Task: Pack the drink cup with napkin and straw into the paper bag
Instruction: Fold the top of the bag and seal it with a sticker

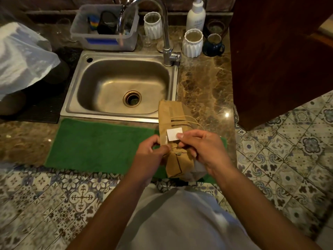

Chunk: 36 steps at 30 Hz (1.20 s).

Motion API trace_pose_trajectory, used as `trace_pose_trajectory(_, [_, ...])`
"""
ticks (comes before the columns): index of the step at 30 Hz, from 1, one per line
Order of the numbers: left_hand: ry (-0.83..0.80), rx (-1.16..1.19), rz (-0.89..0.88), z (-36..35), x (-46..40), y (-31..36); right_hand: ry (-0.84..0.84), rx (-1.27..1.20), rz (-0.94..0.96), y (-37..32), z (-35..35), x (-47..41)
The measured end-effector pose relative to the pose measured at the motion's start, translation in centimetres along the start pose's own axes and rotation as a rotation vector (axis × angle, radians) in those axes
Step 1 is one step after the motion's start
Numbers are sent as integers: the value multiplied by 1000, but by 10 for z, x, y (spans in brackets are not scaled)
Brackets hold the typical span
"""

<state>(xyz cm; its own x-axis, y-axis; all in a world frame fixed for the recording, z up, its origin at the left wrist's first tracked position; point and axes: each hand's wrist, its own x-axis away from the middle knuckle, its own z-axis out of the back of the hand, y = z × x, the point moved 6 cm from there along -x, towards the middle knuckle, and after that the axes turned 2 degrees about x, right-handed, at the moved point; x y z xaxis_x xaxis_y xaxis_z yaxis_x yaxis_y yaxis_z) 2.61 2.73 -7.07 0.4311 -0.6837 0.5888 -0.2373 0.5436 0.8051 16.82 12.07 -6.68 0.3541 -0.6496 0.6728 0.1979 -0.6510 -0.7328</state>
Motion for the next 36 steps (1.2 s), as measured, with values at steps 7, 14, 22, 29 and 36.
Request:
trace_pose_trajectory(7, [35, 48, 29, -6, 8, -5, 4, 108, 27, -8, -2, 7])
trace_pose_trajectory(14, [37, 59, -47, -10, 12, -7, 129, 468, 150, -1, -2, 3])
trace_pose_trajectory(22, [13, 53, -62, -14, 12, -11, 212, 651, 263, -3, -1, 4])
trace_pose_trajectory(29, [-29, 79, -42, -14, 8, -6, 232, 742, 309, -7, -1, 2])
trace_pose_trajectory(36, [42, 74, -26, -8, -5, -2, 215, 832, 323, -7, -7, 1])
